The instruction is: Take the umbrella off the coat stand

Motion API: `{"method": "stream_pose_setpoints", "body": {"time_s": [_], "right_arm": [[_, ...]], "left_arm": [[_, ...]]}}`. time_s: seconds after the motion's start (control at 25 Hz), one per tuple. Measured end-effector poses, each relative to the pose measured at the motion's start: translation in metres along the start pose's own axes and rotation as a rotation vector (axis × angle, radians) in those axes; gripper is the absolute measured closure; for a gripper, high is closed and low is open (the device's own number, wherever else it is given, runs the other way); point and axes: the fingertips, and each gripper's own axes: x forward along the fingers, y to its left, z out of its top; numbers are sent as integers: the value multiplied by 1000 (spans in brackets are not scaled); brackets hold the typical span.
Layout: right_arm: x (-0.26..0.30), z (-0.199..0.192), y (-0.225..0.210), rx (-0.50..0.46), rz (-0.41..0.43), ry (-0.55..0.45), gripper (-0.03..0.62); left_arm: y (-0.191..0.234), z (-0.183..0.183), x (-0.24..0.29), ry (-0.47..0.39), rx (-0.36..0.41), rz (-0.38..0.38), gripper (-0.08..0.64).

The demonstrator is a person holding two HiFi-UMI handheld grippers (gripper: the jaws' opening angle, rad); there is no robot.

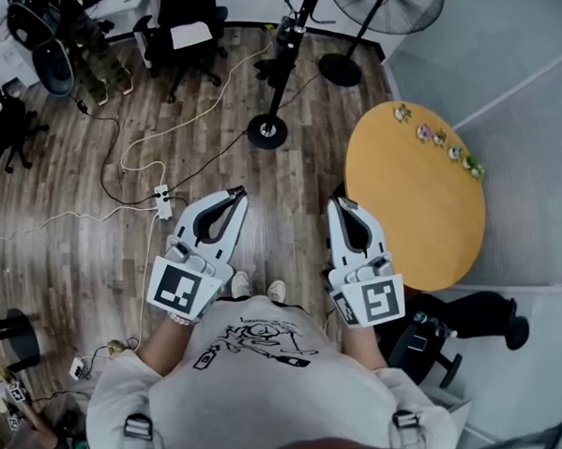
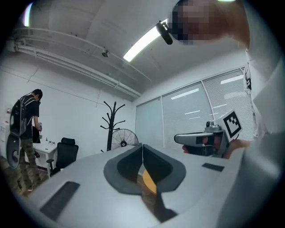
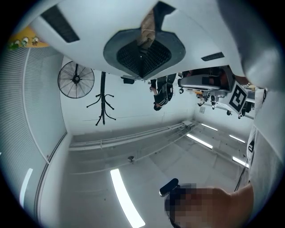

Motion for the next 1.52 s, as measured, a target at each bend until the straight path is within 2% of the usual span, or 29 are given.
{"method": "stream_pose_setpoints", "body": {"time_s": [0.48,0.8,1.2,1.52], "right_arm": [[14,-10,32,7,-7,28,577],[26,-17,23,16,-16,34,577],[47,-22,-20,18,-41,24,577],[77,-25,-71,31,-64,12,577]], "left_arm": [[32,3,-28,-9,-10,27,551],[39,-3,-15,-9,-31,18,551],[44,-5,33,-11,-32,-16,551],[59,-7,89,17,-19,-33,551]]}}
